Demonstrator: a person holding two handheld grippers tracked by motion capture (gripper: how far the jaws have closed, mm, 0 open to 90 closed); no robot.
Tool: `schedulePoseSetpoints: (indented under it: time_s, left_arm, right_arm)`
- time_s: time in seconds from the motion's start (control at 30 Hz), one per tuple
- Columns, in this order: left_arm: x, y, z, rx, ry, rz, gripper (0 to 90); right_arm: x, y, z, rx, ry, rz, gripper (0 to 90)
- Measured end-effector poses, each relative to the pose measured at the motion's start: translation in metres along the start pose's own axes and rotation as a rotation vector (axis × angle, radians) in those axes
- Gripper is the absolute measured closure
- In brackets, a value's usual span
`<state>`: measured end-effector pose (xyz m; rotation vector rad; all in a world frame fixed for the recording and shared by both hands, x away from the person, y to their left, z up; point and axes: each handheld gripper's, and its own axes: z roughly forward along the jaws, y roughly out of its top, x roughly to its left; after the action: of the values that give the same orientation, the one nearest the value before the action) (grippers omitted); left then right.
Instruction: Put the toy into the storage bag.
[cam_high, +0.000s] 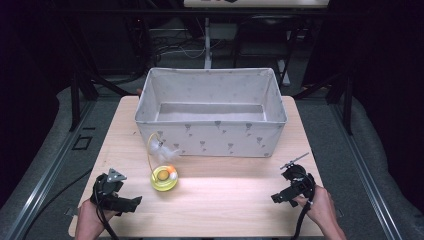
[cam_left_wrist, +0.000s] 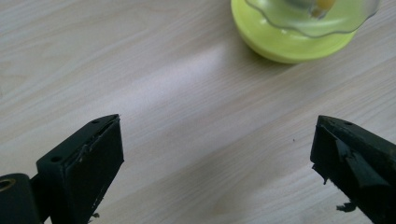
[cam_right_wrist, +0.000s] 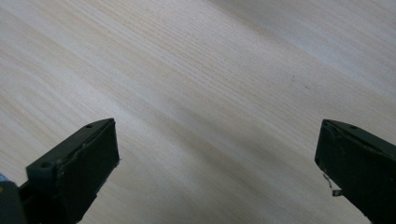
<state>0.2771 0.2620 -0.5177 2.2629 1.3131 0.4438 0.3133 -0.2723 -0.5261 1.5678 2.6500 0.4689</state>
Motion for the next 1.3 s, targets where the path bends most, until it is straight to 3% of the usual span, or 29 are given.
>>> schedulePoseSetpoints:
  time_s: [0.73,0.9,1.3]
  left_arm:
    - [-0.007,0.052,-0.019,0.009,-0.047,0.052,0.0]
    - [-0.009,0.062,-0.025,-0.001,-0.055,0.074,0.0]
    - [-0.015,0.089,-0.032,0.029,-0.078,0.104,0.1]
  right_arm:
    - [-0.001,-0.001,0.005,0.017,0.021,-0.021,0.0]
    - [-0.001,-0.002,0.007,0.008,0.036,0.0,0.0]
    - [-0.002,-0.002,0.006,0.023,0.051,-0.007,0.0]
